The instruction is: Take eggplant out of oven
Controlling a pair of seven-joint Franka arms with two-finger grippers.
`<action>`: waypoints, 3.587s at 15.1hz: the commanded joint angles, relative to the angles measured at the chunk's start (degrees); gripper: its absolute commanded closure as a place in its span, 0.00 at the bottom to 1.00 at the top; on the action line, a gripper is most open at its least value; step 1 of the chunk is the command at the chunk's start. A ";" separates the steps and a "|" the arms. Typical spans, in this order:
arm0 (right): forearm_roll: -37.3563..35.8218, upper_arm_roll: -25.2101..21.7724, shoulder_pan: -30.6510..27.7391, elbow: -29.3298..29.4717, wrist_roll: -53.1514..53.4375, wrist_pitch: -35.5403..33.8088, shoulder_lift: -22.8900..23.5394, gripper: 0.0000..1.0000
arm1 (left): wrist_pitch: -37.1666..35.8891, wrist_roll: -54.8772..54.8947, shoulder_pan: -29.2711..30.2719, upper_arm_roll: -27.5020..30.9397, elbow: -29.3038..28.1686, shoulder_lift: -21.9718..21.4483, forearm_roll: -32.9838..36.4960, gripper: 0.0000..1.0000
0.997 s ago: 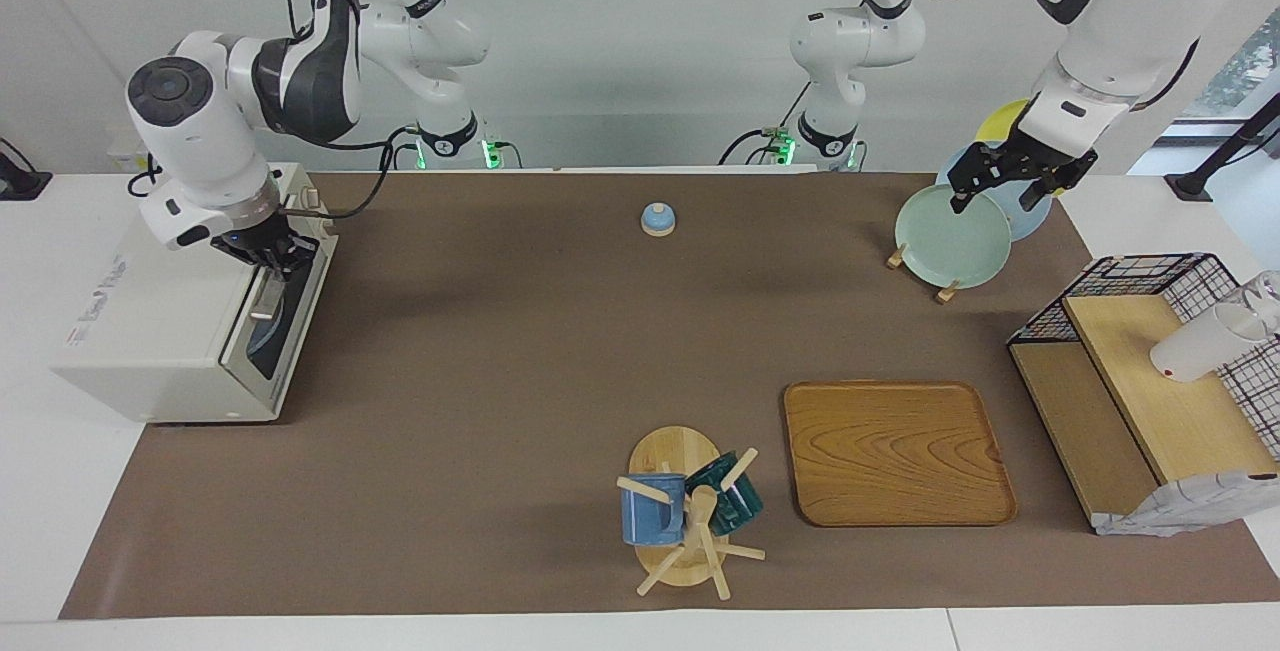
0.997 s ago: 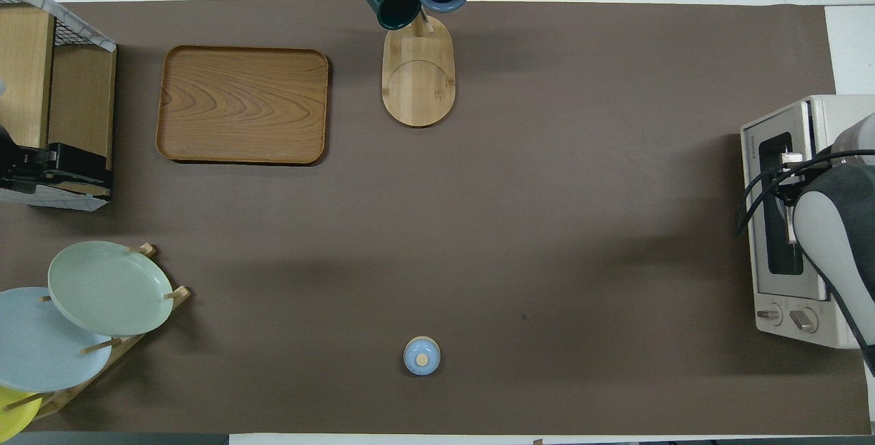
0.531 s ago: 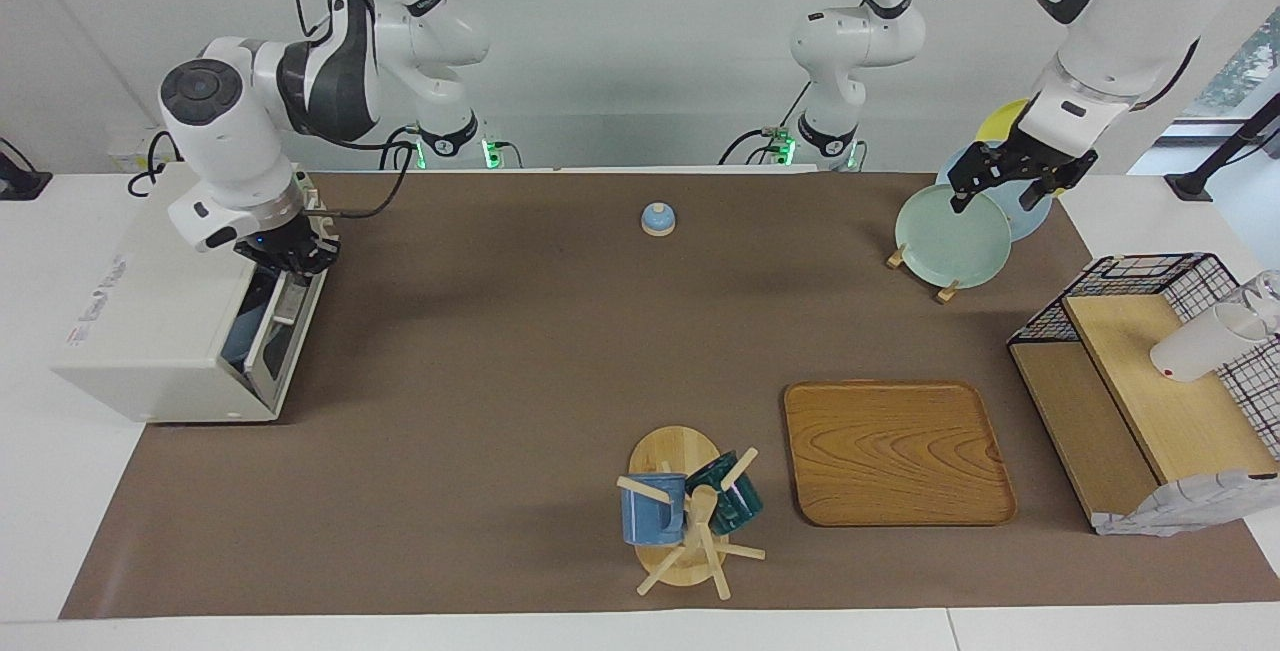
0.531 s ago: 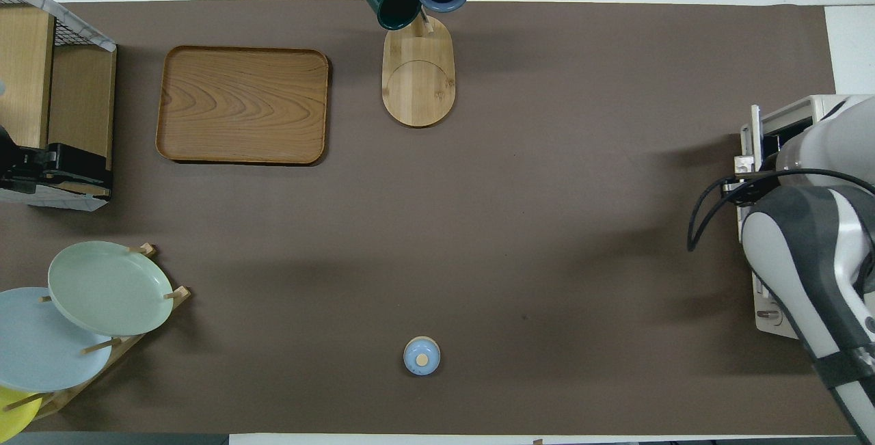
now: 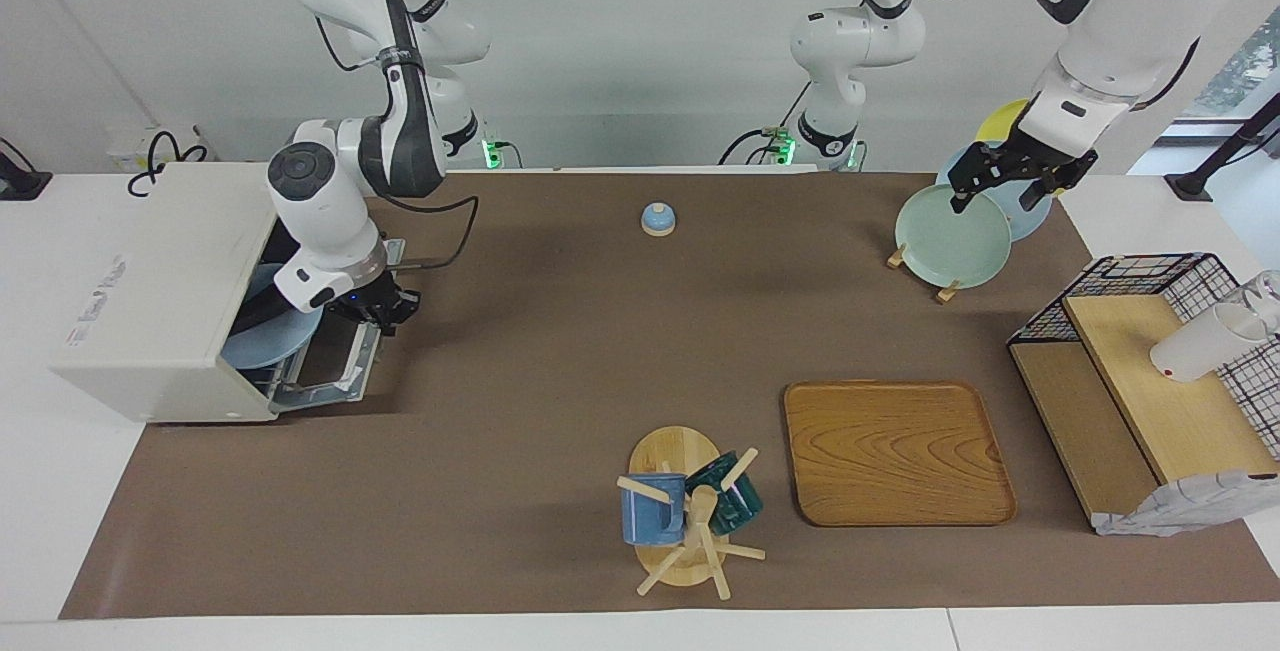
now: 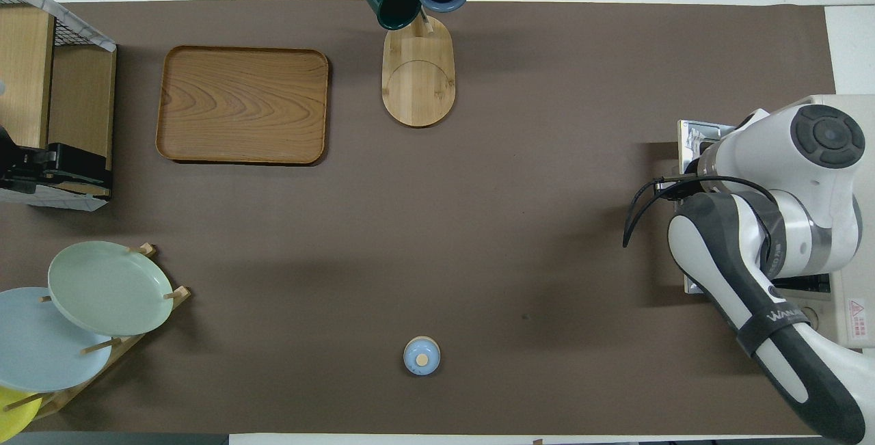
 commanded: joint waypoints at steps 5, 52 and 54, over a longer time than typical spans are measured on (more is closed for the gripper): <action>-1.32 -0.65 -1.19 0.23 1.52 4.43 3.88 1.00 | -0.70 0.49 0.92 -0.73 0.45 -0.27 0.95 0.00; -4.31 -0.65 -6.46 -1.96 -7.88 -5.32 -4.91 1.00 | -0.87 0.13 0.92 -0.73 0.45 -0.27 0.95 0.00; -6.32 -0.57 -5.84 -1.70 -7.89 -5.58 -4.91 1.00 | -0.96 0.13 0.92 -0.73 0.45 -0.27 0.95 0.00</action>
